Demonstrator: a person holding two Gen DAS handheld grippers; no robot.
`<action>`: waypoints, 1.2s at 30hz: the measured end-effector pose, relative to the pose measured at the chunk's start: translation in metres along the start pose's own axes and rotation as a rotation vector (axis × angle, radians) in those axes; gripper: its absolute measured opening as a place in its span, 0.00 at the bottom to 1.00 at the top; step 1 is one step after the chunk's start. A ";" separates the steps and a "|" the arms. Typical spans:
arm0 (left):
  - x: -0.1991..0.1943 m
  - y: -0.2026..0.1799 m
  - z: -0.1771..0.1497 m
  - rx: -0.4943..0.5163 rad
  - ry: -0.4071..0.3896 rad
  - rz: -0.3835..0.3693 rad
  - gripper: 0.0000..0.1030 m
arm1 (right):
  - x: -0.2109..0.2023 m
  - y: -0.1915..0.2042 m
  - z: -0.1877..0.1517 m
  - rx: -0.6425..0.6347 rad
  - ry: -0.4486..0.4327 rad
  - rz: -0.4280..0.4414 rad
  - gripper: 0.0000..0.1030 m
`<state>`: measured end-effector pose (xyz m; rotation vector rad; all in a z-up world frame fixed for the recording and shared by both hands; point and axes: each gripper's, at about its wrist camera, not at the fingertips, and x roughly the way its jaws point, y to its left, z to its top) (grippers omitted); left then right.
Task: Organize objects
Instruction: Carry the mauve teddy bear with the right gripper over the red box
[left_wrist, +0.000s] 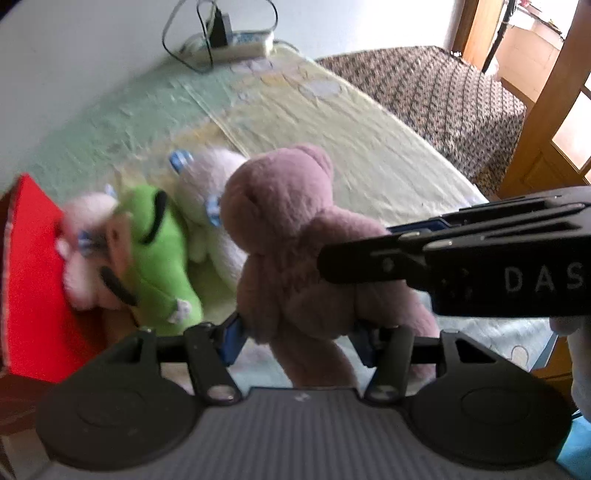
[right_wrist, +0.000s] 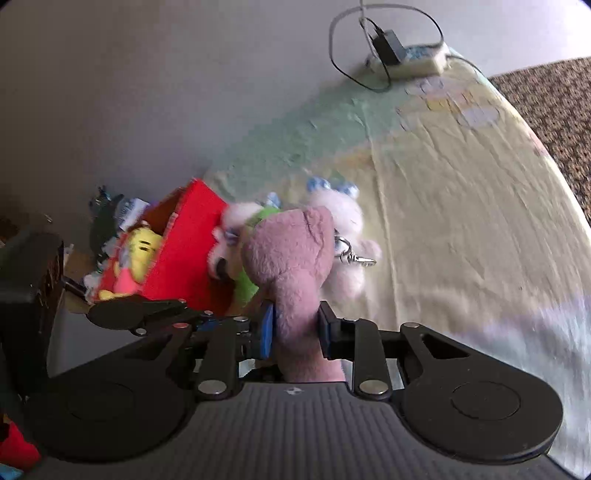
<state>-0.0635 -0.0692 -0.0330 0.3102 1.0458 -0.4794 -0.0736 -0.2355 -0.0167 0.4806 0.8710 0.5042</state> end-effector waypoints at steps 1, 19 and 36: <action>-0.005 0.001 0.000 0.001 -0.012 0.006 0.55 | -0.002 0.002 0.001 -0.002 -0.010 0.010 0.26; -0.064 0.040 -0.007 0.027 -0.148 0.058 0.55 | -0.006 0.062 0.008 0.009 -0.142 0.081 0.25; -0.135 0.151 -0.029 0.022 -0.351 0.140 0.55 | 0.047 0.175 0.039 -0.099 -0.276 0.144 0.25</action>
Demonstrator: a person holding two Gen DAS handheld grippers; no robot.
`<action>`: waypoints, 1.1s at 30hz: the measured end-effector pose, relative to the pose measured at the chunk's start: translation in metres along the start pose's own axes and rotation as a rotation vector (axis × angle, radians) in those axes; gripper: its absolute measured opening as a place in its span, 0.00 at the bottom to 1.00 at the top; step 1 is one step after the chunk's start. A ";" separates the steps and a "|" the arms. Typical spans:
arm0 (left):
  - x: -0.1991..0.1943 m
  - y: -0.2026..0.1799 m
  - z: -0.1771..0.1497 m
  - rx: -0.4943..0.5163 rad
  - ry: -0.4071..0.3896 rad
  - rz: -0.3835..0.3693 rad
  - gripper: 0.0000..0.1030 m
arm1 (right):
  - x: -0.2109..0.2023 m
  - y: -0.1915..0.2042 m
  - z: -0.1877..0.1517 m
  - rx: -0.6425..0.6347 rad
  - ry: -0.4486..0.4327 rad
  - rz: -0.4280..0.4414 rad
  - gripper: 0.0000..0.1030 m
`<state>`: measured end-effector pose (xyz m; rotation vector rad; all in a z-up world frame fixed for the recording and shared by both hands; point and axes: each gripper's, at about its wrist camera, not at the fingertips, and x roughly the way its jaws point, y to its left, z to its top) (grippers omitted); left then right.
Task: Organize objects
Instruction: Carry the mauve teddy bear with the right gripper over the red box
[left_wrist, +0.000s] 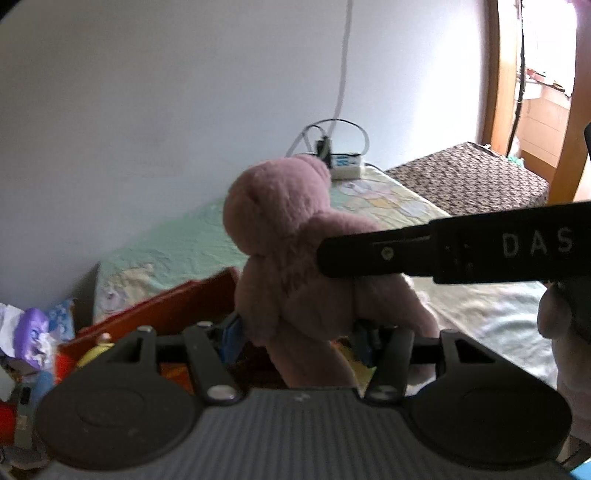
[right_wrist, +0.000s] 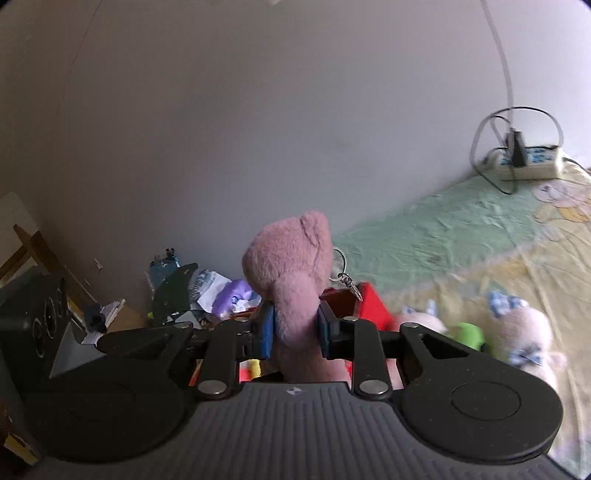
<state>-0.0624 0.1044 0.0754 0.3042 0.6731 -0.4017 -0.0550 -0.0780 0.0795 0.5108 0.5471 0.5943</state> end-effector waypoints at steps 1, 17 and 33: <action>0.000 0.009 -0.002 -0.004 -0.003 0.005 0.55 | 0.006 0.005 0.000 -0.007 0.000 0.004 0.25; 0.048 0.097 -0.053 -0.054 0.096 0.051 0.55 | 0.104 0.016 -0.024 0.042 0.106 -0.023 0.25; 0.095 0.121 -0.096 -0.067 0.254 0.097 0.56 | 0.165 0.000 -0.049 0.199 0.288 -0.083 0.25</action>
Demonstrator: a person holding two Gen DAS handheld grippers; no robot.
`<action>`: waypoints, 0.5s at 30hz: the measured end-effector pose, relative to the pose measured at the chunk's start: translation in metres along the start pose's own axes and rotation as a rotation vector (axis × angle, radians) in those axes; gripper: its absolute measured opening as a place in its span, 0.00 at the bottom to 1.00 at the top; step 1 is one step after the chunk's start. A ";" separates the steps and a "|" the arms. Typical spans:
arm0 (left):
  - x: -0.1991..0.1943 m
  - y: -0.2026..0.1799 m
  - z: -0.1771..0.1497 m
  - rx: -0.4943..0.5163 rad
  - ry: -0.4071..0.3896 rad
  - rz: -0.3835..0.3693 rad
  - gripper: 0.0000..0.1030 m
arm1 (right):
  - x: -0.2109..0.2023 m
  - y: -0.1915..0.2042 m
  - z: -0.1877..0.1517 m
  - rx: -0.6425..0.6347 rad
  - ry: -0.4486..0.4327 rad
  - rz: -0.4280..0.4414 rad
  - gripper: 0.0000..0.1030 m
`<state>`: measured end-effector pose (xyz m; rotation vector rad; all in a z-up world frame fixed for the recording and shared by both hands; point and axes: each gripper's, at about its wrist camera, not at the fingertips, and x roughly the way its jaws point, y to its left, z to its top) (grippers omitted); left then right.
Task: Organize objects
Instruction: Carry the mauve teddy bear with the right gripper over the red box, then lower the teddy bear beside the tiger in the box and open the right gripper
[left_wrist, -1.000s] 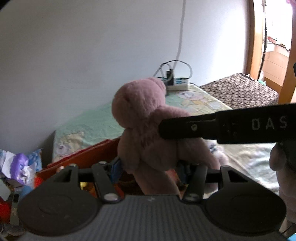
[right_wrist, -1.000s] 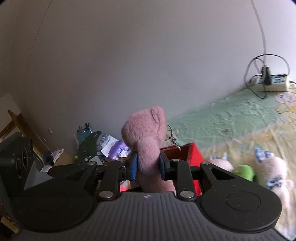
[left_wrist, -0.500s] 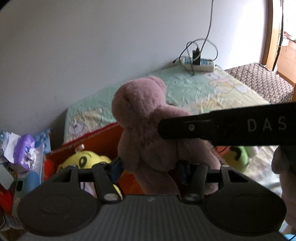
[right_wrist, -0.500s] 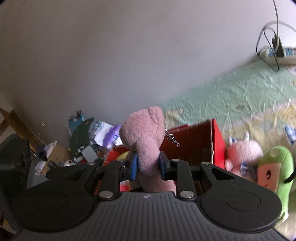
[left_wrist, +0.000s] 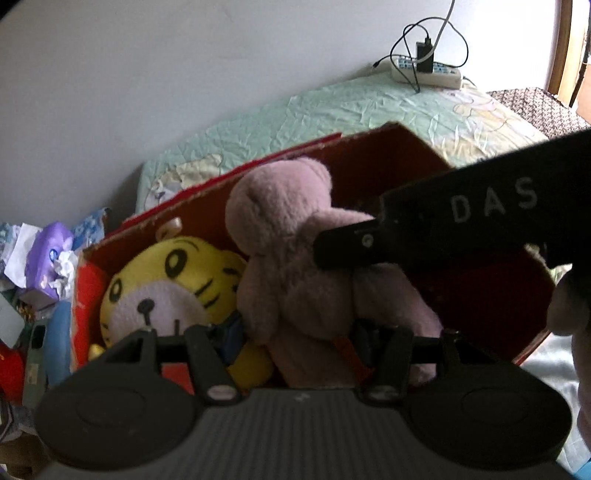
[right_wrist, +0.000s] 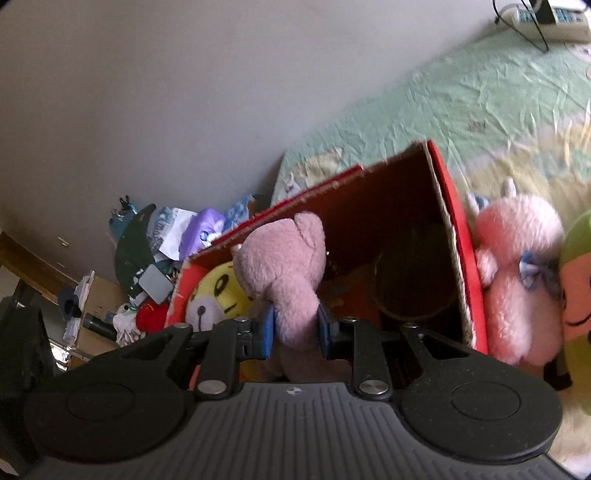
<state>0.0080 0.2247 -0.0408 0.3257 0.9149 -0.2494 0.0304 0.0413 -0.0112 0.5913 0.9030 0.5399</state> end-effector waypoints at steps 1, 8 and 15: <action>0.002 0.001 -0.001 0.000 0.008 -0.001 0.57 | 0.001 0.001 0.000 -0.007 0.005 -0.003 0.25; 0.008 0.006 -0.004 -0.007 0.045 0.018 0.57 | 0.020 0.006 -0.003 -0.010 0.056 -0.017 0.26; 0.018 0.007 -0.008 -0.031 0.081 0.013 0.61 | 0.027 0.010 -0.004 -0.065 0.073 -0.060 0.29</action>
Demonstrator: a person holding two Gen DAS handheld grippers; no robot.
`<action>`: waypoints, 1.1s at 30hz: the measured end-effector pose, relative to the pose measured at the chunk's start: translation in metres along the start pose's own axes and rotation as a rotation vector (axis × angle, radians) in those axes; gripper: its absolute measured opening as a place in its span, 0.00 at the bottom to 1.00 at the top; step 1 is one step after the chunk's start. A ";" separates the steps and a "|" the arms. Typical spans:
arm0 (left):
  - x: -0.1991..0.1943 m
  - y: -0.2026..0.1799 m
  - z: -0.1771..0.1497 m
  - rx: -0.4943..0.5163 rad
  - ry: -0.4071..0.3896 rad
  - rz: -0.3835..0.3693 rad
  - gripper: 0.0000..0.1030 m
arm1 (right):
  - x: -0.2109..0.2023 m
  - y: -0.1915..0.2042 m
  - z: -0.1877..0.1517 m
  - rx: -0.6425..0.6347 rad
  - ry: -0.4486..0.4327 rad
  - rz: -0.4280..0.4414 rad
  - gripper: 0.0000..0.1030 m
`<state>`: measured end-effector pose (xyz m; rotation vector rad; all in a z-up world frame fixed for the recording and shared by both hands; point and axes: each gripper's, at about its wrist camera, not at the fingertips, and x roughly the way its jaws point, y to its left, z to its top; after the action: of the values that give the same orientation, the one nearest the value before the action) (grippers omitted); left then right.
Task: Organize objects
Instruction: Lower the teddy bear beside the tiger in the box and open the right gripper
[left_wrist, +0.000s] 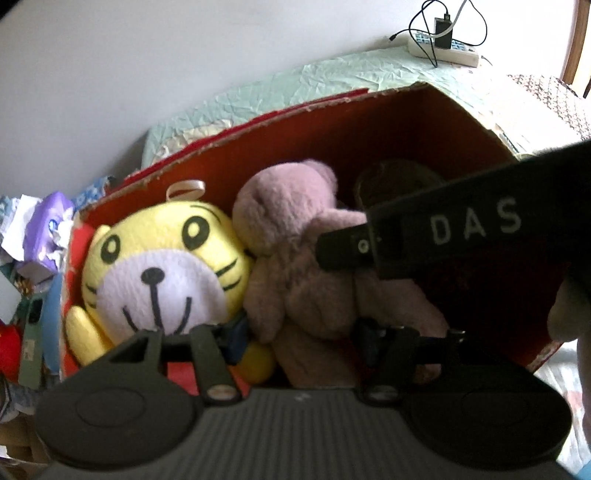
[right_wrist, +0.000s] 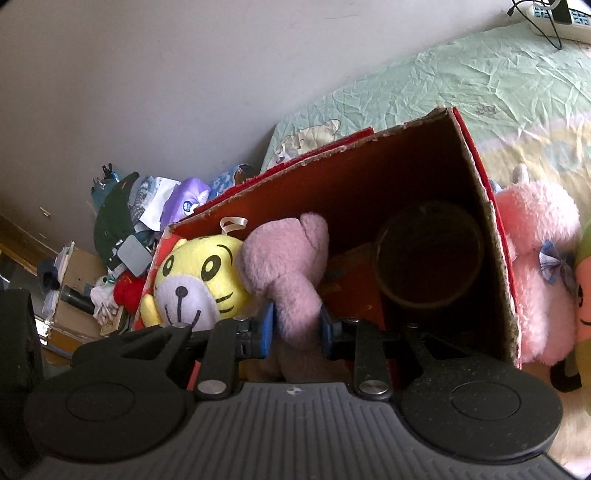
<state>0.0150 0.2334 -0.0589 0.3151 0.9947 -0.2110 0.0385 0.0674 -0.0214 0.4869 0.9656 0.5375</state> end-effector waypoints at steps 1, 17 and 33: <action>0.000 0.000 0.000 0.000 -0.002 0.000 0.62 | -0.001 0.000 0.000 -0.005 0.000 -0.002 0.30; -0.019 -0.012 0.000 -0.013 -0.037 -0.011 0.65 | -0.030 0.006 0.005 -0.112 -0.109 -0.113 0.25; -0.031 0.007 0.004 -0.058 -0.058 -0.003 0.65 | 0.006 0.017 -0.007 -0.179 0.059 -0.188 0.22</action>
<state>0.0039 0.2390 -0.0291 0.2530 0.9419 -0.1929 0.0318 0.0849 -0.0180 0.2180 0.9982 0.4652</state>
